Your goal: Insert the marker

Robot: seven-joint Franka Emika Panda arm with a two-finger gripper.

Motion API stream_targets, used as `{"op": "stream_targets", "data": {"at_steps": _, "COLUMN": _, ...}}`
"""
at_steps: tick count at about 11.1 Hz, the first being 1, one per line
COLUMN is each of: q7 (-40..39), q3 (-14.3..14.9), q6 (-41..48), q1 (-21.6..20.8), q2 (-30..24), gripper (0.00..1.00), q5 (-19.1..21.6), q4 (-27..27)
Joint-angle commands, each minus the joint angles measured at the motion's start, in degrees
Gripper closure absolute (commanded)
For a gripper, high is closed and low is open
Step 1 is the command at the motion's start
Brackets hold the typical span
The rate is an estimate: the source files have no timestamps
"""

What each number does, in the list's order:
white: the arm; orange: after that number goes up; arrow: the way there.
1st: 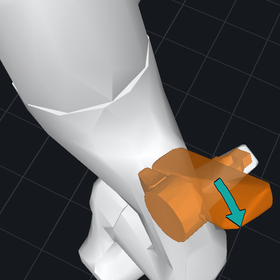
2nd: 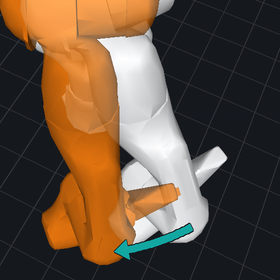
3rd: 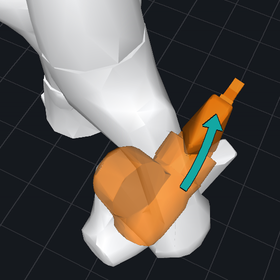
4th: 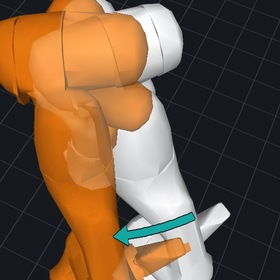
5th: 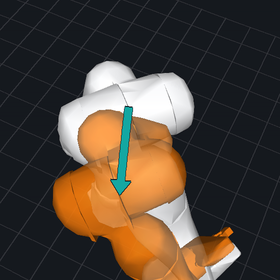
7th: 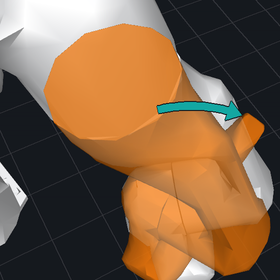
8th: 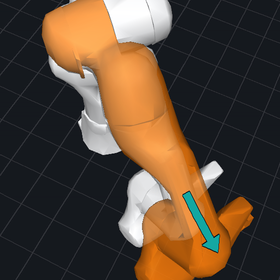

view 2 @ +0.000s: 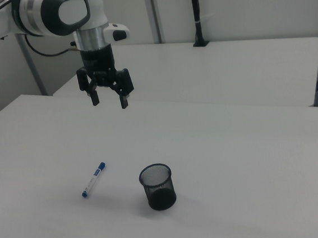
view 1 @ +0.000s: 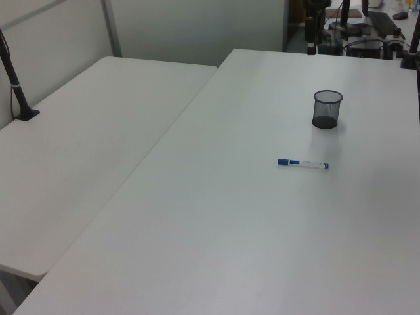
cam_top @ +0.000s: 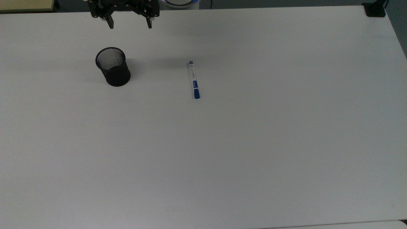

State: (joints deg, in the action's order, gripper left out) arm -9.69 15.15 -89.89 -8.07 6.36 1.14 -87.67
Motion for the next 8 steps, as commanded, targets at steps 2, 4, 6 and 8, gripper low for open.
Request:
{"op": "stream_targets", "data": {"at_steps": 2, "q7": -0.33, "q3": 0.41, "q6": 1.38, "q1": -0.2, "q2": -0.91, "gripper": 0.0, "q5": -0.97, "q4": 0.13}}
{"op": "stream_targets", "data": {"at_steps": 4, "q7": -0.33, "q3": 0.67, "q6": 1.55, "q1": -0.02, "q2": -1.26, "gripper": 0.0, "q5": -0.88, "q4": 0.82}}
{"op": "stream_targets", "data": {"at_steps": 6, "q7": -0.24, "q3": 0.76, "q6": 1.64, "q1": 0.07, "q2": -1.26, "gripper": 0.0, "q5": -0.88, "q4": 0.92}}
{"op": "stream_targets", "data": {"at_steps": 8, "q7": -0.24, "q3": 1.54, "q6": 1.73, "q1": 0.07, "q2": -1.35, "gripper": 0.0, "q5": -0.7, "q4": 1.0}}
